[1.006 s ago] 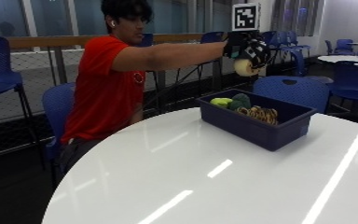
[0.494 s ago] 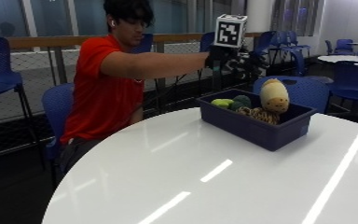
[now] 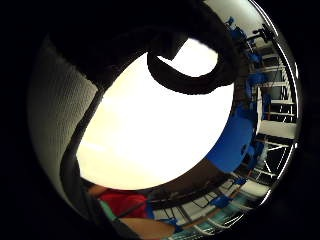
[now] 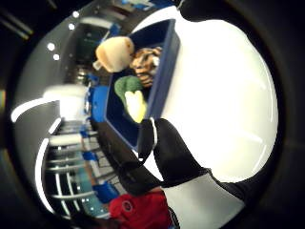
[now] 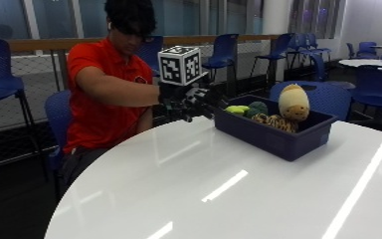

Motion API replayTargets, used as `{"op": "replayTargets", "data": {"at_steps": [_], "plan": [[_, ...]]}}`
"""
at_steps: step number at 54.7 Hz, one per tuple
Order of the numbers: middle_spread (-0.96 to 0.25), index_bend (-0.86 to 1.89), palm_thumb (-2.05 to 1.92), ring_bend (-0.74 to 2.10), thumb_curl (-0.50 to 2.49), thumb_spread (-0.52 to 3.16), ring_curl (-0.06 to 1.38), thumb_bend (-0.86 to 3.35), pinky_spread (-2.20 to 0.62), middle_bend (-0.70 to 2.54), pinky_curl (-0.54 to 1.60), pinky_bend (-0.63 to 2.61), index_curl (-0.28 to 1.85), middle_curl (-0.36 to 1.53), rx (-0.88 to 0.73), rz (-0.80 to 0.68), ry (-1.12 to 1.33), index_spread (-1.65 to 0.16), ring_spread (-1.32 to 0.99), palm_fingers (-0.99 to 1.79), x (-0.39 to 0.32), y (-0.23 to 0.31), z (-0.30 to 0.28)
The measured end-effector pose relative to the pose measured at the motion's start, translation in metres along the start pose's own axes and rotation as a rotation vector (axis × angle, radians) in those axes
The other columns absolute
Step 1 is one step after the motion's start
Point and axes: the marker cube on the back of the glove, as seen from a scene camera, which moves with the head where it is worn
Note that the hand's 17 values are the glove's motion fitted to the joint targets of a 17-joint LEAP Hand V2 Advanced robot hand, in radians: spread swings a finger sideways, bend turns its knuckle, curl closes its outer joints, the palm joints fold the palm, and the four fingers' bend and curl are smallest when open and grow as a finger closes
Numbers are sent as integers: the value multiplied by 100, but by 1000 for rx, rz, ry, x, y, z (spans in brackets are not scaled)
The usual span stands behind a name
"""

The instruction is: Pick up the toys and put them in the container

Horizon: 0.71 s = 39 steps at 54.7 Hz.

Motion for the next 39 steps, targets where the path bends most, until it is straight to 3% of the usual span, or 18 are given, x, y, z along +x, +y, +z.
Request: {"op": "replayTargets", "data": {"at_steps": [24,39], "plan": [[-8,21,0,29,34,121,40,-2,13,17,30,94,38,35,4,120,137,-40,2,-1,76,44,-2],[-8,20,2,30,33,122,40,-2,13,16,30,91,40,32,22,94,129,-40,1,-3,81,61,-10]]}}
